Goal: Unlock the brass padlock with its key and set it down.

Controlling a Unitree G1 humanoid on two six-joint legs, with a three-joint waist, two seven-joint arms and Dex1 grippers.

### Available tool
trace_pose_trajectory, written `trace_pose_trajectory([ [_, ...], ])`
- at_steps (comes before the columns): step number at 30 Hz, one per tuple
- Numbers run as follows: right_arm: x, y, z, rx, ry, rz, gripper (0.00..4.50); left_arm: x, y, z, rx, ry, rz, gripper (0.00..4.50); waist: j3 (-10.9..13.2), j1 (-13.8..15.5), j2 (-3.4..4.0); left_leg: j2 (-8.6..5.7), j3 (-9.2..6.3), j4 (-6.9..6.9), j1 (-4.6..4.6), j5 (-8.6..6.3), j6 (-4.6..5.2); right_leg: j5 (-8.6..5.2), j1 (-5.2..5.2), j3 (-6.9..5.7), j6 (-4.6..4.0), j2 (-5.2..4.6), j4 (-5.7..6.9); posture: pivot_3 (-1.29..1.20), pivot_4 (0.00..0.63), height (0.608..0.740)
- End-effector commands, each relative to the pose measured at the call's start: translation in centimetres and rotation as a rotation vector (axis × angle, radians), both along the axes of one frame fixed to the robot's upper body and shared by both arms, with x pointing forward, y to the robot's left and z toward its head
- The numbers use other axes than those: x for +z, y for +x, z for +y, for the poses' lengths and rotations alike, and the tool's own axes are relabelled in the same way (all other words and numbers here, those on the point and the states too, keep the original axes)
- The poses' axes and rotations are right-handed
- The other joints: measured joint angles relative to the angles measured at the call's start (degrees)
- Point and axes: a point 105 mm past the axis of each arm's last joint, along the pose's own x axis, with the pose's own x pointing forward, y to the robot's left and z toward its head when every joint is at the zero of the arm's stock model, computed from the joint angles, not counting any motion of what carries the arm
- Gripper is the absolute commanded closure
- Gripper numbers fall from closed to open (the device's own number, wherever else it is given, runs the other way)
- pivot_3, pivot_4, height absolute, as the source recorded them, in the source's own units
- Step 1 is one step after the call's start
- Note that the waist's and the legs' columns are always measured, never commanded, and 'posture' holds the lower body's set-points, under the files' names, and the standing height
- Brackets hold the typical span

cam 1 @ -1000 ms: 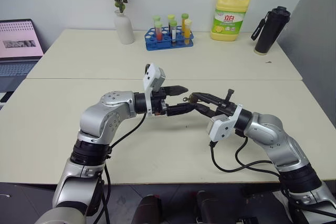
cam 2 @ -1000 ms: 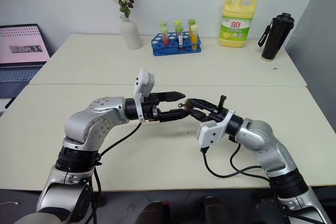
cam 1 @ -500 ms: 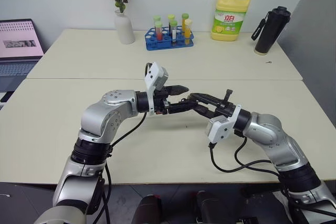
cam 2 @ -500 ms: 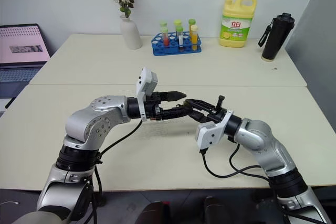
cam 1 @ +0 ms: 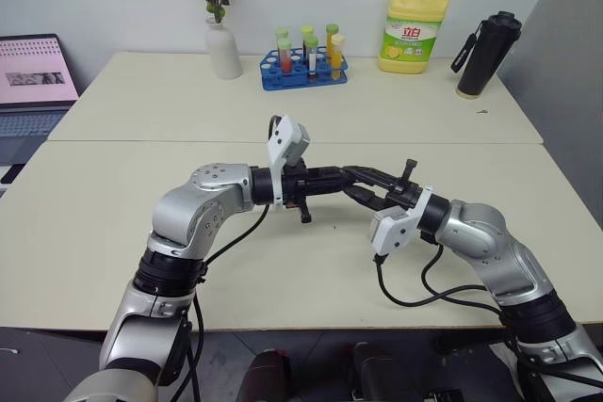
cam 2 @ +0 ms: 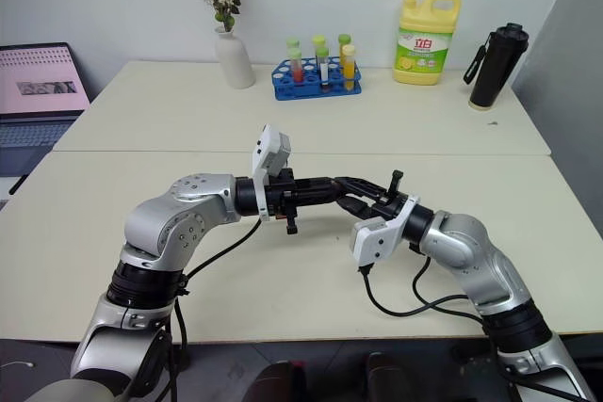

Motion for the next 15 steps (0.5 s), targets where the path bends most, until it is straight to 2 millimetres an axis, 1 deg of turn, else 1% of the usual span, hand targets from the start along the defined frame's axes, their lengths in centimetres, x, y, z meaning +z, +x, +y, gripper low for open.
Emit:
trace_pose_trajectory([
  [1, 1.0, -1.2, 0.2, 0.06, 0.013, -0.027, 3.57, 1.3, 0.1, 0.0, 0.004, -0.009, -0.062, 4.32, 0.0, 0.02, 0.0, 0.0, 0.0, 0.0, 0.0, 0.0, 0.0, 0.0, 0.0, 0.0, 0.0, 0.0, 0.0, 0.0, 0.15, 0.74],
  [2, 1.1, -1.0, -0.3, 0.041, 0.023, -0.007, 3.57, 1.3, 0.0, 0.0, -0.003, -0.013, -0.061, 4.32, 0.0, 0.02, 0.0, 0.0, 0.0, 0.0, 0.0, 0.0, 0.0, 0.0, 0.0, 0.0, 0.0, 0.0, 0.0, 0.0, 0.15, 0.74],
  [3, 1.1, -0.9, -0.7, 0.029, 0.029, 0.006, 2.86, 1.3, 0.0, 0.0, -0.008, -0.015, -0.061, 4.32, 0.0, 0.02, 0.0, 0.0, 0.0, 0.0, 0.0, 0.0, 0.0, 0.0, 0.0, 0.0, -0.01, 0.0, 0.0, 0.0, 0.15, 0.74],
  [4, 1.2, -0.7, -1.1, 0.012, 0.046, 0.035, 2.59, 1.4, -0.1, -0.1, -0.014, -0.019, -0.062, 4.32, 0.0, 0.03, 0.0, 0.0, 0.0, 0.0, 0.0, 0.0, 0.0, 0.01, 0.0, 0.0, -0.01, 0.0, 0.0, 0.0, 0.15, 0.74],
  [6, 1.2, -0.5, -1.8, -0.015, 0.077, 0.096, 1.91, 1.5, -0.4, -0.1, -0.048, -0.033, -0.065, 4.32, 0.0, 0.0, 0.0, 0.01, -0.01, 0.0, 0.0, 0.0, 0.0, 0.0, 0.0, 0.01, -0.01, 0.0, 0.0, 0.0, 0.15, 0.74],
  [8, 0.5, -1.0, -2.6, -0.005, 0.081, 0.237, 1.23, 1.5, -0.3, -0.1, -0.059, -0.046, -0.066, 4.32, 0.0, 0.04, 0.0, 0.0, 0.0, 0.0, 0.0, 0.0, 0.0, 0.01, 0.0, 0.0, -0.01, 0.0, 0.0, 0.0, 0.15, 0.74],
  [10, 0.1, -1.6, -3.1, 0.0, 0.082, 0.334, 1.18, 1.5, -0.1, 0.0, -0.06, -0.053, -0.067, 4.32, 0.0, 0.08, 0.0, 0.0, -0.02, 0.0, 0.0, 0.0, 0.01, 0.01, 0.03, -0.01, -0.02, 0.0, -0.01, 0.0, 0.15, 0.74],
  [12, 0.0, -2.3, -4.1, -0.012, 0.121, 0.495, 1.18, 1.6, -0.1, -0.1, -0.08, -0.06, -0.064, 4.32, 0.0, 0.09, 0.0, -0.01, -0.02, 0.01, 0.0, -0.01, 0.01, 0.0, 0.04, -0.03, -0.01, -0.01, -0.02, 0.0, 0.15, 0.74],
  [14, 0.6, -3.3, -4.5, 0.001, 0.162, 0.605, 1.18, 1.6, -0.2, -0.2, -0.104, -0.062, -0.062, 4.32, 0.0, 0.12, 0.0, -0.01, -0.06, 0.01, -0.02, -0.01, 0.01, -0.01, 0.04, -0.04, 0.01, -0.01, -0.03, 0.0, 0.15, 0.74],
  [15, 0.9, -3.7, -4.4, 0.014, 0.171, 0.636, 1.57, 1.6, -0.2, -0.3, -0.113, -0.06, -0.064, 4.32, 0.0, 0.12, 0.0, -0.01, -0.06, 0.01, -0.02, -0.01, 0.02, -0.01, 0.04, -0.05, 0.01, -0.01, -0.02, 0.0, 0.15, 0.74],
])
